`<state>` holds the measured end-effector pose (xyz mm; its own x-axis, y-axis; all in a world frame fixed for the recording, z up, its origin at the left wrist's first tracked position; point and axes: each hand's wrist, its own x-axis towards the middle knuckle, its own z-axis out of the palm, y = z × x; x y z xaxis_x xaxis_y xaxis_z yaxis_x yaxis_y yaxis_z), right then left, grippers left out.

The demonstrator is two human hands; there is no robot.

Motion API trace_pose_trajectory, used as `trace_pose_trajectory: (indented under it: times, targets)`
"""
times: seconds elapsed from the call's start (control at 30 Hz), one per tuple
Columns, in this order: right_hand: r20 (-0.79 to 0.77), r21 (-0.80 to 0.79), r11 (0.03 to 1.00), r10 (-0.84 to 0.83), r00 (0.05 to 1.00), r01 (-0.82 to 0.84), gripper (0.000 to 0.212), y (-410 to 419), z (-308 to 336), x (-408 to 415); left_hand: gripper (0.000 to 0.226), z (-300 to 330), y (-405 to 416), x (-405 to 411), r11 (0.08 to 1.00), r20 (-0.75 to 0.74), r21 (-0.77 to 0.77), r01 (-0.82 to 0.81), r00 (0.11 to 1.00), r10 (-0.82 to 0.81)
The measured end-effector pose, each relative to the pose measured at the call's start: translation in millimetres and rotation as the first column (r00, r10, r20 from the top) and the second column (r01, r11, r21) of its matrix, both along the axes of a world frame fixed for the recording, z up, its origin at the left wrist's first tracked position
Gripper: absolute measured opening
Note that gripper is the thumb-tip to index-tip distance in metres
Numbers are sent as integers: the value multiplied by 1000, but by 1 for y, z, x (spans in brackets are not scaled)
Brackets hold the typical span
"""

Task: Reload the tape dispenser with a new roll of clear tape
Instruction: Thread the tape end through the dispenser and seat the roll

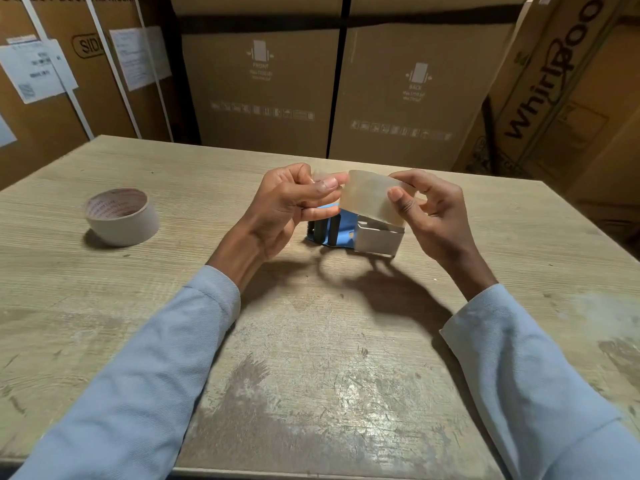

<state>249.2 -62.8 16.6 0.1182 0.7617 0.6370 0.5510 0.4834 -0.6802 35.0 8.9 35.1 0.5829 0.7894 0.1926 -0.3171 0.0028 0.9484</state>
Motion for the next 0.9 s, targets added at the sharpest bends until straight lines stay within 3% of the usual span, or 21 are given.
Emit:
trace_pose_trajectory:
  times: [0.13, 0.3, 0.37, 0.43, 0.53, 0.63, 0.77, 0.9]
  targets:
    - [-2, 7, 998, 68, 998, -68, 9, 1, 3, 0, 29, 0, 2, -5, 998, 22, -31, 45, 999, -45]
    - [20, -163, 973, 169, 985, -164, 12, -2, 0, 5, 29, 1, 2, -4, 997, 12, -70, 17, 1000, -17]
    - [-4, -161, 970, 183, 983, -181, 23, -2, 1, 5, 31, 2, 2, -4, 997, -3, -71, 7, 1000, -7]
    - [-30, -104, 986, 130, 991, -132, 40, 0, 4, 5, 33, 3, 1, -4, 997, 4, -80, 19, 1000, -19]
    - [153, 17, 994, -109, 982, 107, 53, 4, 4, 11, 33, 5, -2, -1, 995, 30, -90, 51, 998, -48]
    - [222, 122, 971, -227, 948, 205, 45, 3, 1, 17, 33, 7, -3, 3, 996, 15, -75, 45, 999, -44]
    - [223, 143, 981, -159, 962, 129, 27, 0, 2, 15, 30, 2, 2, -1, 997, -21, -39, -73, 997, 73]
    - [199, 114, 988, -126, 972, 105, 21, -3, 1, 24, 18, -10, 11, -4, 946, -191, 188, -263, 935, 298]
